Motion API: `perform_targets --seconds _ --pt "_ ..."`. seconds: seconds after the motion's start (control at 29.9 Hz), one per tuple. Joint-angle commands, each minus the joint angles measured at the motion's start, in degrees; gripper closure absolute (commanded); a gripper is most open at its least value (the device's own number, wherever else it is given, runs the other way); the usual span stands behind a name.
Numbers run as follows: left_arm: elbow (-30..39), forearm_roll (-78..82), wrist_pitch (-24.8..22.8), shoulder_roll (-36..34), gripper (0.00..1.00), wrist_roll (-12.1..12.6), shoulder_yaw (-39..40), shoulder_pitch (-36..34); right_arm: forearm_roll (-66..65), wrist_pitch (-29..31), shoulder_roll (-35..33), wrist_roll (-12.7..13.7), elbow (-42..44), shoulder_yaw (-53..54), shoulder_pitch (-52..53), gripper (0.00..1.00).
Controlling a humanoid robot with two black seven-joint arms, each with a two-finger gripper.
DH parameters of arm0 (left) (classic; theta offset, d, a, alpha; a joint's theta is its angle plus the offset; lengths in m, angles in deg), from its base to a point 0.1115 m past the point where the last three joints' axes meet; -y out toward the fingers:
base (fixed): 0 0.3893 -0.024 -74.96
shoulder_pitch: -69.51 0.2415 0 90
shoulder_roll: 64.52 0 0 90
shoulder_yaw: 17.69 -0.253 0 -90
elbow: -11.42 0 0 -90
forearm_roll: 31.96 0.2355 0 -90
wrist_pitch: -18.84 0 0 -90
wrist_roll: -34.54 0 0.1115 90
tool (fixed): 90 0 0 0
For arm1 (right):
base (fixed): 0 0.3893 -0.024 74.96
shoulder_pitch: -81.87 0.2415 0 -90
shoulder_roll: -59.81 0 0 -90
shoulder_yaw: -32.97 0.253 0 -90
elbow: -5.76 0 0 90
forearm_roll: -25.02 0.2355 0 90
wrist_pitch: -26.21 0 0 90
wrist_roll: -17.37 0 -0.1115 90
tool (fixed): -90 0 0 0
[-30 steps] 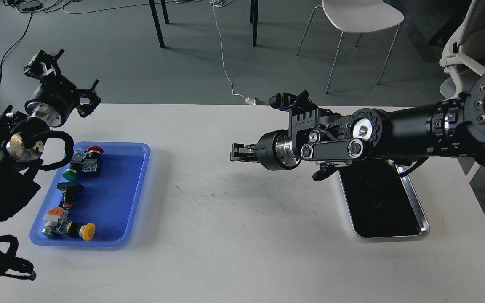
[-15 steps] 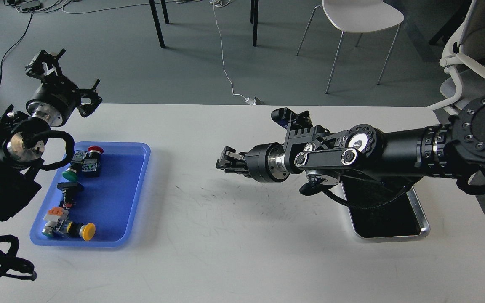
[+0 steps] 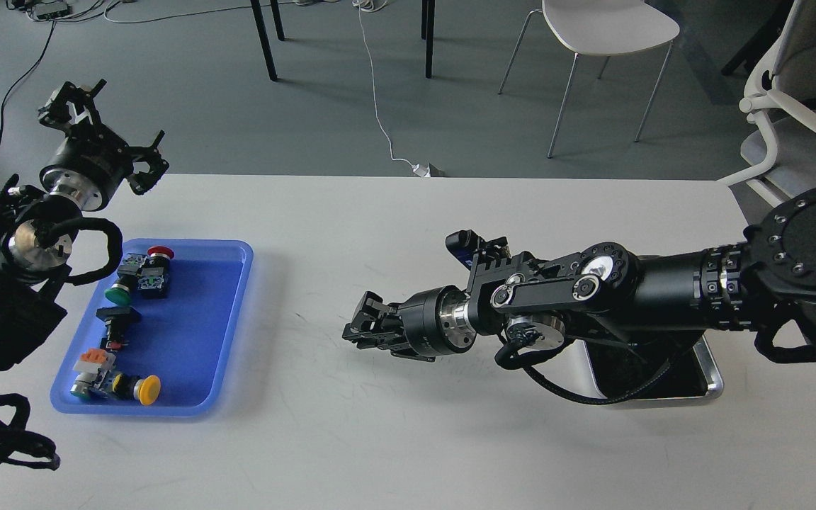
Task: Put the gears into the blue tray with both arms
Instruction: 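Carry the black gear with the right gripper to mid-table and release it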
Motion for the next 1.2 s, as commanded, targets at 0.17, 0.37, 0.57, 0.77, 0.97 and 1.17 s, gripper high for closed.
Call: perform_targets --seconds 0.17,0.37,0.57,0.77,0.97,1.17 --pt "0.0 -0.1 0.0 -0.4 0.01 0.0 0.0 0.1 -0.2 -0.1 0.0 1.2 0.7 0.0 -4.2 0.93" --pt "0.0 -0.1 0.0 -0.4 0.01 -0.4 0.1 0.1 -0.4 -0.6 0.0 2.6 1.3 -0.1 -5.9 0.83" --pt "0.0 0.0 0.0 -0.4 0.01 -0.4 0.1 0.1 -0.4 -0.6 0.0 2.7 1.4 -0.1 -6.6 0.75" --pt "0.0 0.0 0.0 -0.4 0.01 -0.4 -0.2 0.1 -0.4 -0.6 0.0 2.6 1.4 -0.1 -6.5 0.58" --pt "0.0 0.1 0.1 -0.4 0.01 -0.4 -0.3 0.1 -0.3 -0.8 0.0 2.6 1.6 0.0 -5.3 0.31" --pt "0.0 0.4 0.8 -0.4 0.01 -0.2 -0.5 -0.4 -0.2 0.3 0.0 2.6 1.2 2.8 -0.1 0.12"
